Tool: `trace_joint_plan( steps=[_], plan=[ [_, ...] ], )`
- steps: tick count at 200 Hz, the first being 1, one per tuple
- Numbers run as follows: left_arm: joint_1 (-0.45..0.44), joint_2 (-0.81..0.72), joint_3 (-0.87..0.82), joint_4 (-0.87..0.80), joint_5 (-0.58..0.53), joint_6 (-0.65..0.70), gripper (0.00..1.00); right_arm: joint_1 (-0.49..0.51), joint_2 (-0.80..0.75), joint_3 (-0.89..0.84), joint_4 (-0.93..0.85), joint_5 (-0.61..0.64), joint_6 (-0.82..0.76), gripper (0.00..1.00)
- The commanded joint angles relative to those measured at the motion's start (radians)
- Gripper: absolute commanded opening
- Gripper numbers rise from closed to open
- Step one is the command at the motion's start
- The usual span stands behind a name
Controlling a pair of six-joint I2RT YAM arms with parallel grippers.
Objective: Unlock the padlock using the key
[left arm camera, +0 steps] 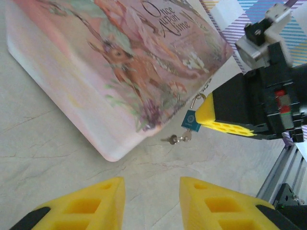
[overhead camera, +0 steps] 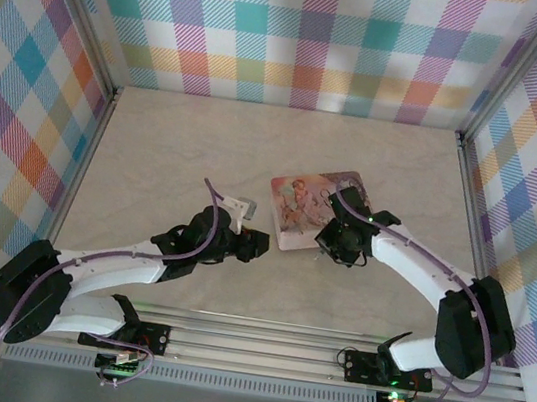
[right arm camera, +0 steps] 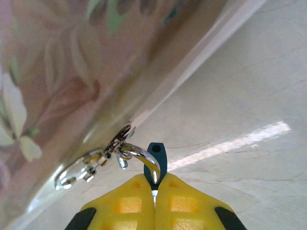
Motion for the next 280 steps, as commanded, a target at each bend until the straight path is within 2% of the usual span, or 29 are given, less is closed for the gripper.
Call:
trace_joint_plan(
  steps=[1,66,115,146,167,190,212,235,280],
  plan=[
    [0.006,-0.045,0.056,-0.120,-0.023,-0.014,0.35,0.001,0.007,-0.025,-0.064,0.026,0.039,0.00],
    [0.012,-0.092,0.194,-0.429,-0.066,0.025,0.37,-0.005,0.007,-0.022,-0.147,0.078,0.186,0.00],
    [0.038,-0.134,0.208,-0.510,0.015,0.032,0.35,-0.007,-0.083,0.039,-0.234,0.191,0.312,0.00],
    [0.038,-0.292,0.122,-0.538,0.052,-0.032,0.35,-0.007,-0.141,0.056,-0.269,0.277,0.318,0.00],
    [0.038,-0.426,0.049,-0.558,0.041,-0.043,0.36,-0.007,-0.178,0.018,-0.222,0.274,0.299,0.00],
    [0.040,-0.530,0.036,-0.660,0.018,-0.026,0.37,-0.012,-0.188,-0.041,-0.157,0.242,0.284,0.00],
    [0.040,-0.569,0.053,-0.709,0.005,-0.013,0.38,-0.026,-0.143,-0.079,-0.106,0.179,0.259,0.00],
    [0.039,-0.562,0.068,-0.722,0.023,-0.005,0.38,-0.040,-0.052,-0.054,-0.170,0.151,0.251,0.00],
    [0.040,-0.505,0.091,-0.707,0.064,0.001,0.38,-0.052,0.123,0.112,-0.371,0.221,0.252,0.00]
  ],
)
